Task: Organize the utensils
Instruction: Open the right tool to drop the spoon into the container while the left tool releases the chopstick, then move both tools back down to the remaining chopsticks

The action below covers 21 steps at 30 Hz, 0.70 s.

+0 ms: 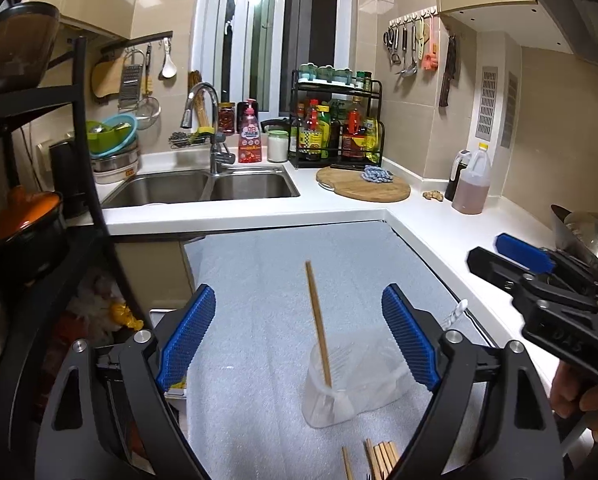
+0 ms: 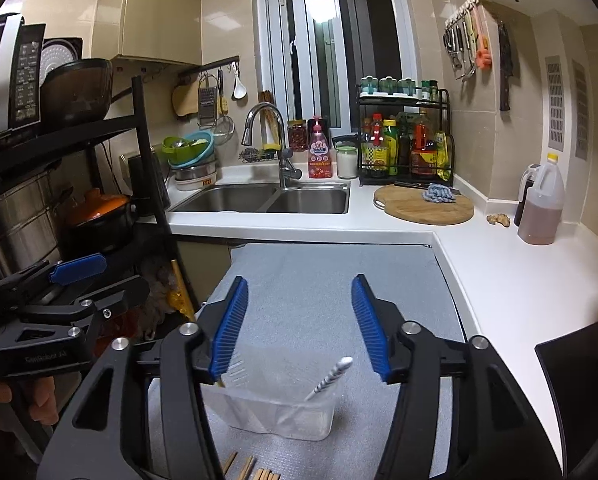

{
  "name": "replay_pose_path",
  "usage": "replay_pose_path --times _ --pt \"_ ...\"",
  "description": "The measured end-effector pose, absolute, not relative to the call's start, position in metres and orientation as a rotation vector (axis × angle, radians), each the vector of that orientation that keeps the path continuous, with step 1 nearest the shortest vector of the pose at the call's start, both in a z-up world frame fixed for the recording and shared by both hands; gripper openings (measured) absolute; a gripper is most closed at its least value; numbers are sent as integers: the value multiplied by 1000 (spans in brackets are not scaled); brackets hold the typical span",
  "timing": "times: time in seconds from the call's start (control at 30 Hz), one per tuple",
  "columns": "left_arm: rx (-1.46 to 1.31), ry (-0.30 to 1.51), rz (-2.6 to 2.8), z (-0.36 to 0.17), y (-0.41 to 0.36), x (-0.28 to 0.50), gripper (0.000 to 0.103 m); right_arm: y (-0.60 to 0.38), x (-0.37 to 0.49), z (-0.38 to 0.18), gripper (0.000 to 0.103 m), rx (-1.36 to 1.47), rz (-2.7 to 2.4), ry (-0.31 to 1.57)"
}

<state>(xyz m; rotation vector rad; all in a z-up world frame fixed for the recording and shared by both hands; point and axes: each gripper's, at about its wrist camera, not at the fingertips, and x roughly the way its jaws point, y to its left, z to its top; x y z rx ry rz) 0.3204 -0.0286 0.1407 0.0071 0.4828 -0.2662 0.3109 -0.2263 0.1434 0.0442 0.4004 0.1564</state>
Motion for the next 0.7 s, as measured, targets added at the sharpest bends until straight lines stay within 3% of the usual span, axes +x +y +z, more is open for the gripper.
replay_pose_path --times 0.3,0.7 --pt "28 424 -240 146 -26 253 87 -216 226 152 84 55 167 318" --pt "12 425 -213 92 -20 143 89 -223 119 91 85 132 68 352"
